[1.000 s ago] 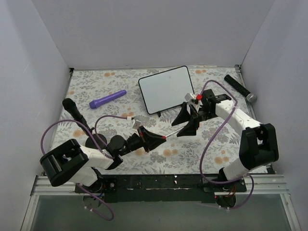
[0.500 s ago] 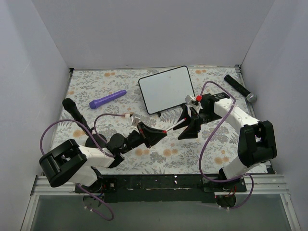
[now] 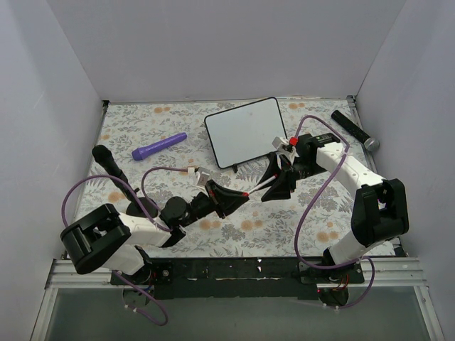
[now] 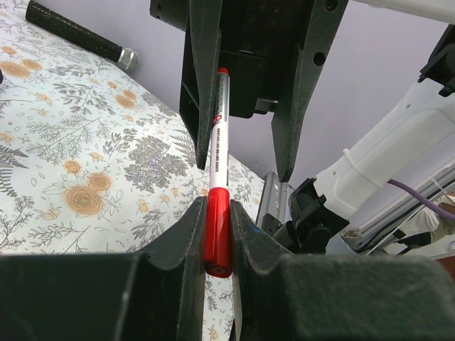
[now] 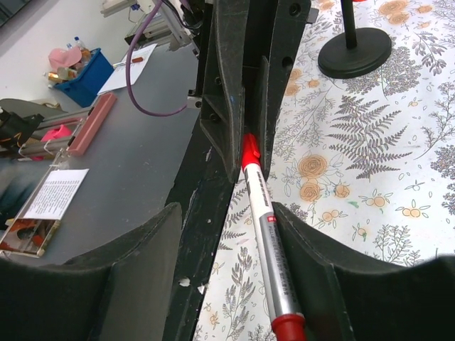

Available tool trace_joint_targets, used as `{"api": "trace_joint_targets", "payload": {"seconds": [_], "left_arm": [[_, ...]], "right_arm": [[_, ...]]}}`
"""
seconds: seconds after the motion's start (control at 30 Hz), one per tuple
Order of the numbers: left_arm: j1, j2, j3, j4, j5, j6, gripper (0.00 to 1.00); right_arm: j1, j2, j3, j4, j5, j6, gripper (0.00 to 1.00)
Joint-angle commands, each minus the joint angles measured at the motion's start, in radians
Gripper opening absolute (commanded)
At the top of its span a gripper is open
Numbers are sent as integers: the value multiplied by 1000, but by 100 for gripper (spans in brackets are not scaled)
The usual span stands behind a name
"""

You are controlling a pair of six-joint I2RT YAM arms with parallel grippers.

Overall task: Write a sentence on the whiteboard
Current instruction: Pass from the left arm to the right

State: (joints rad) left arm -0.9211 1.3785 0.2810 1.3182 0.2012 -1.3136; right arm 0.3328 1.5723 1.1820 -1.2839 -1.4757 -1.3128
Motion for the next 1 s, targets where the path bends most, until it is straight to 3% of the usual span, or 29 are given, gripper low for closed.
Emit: {"api": "trace_joint_targets", "payload": {"seconds": [0.0,0.33,0.67,0.97], "left_arm": [[-12,10,21,288,-36,25,0],[-18,14,20,280,-45,36,0],[-22,28,17,289,-48,40,0],[-28,33,17,292,-54,47,0]], "right_arm": [[11,-18,33,-23,-187,1,57],[20,-21,33,-12,-187,17,34],[25,-24,30,-5,-187,26,44],[26,-18,36,-3,-187,32,44]]}}
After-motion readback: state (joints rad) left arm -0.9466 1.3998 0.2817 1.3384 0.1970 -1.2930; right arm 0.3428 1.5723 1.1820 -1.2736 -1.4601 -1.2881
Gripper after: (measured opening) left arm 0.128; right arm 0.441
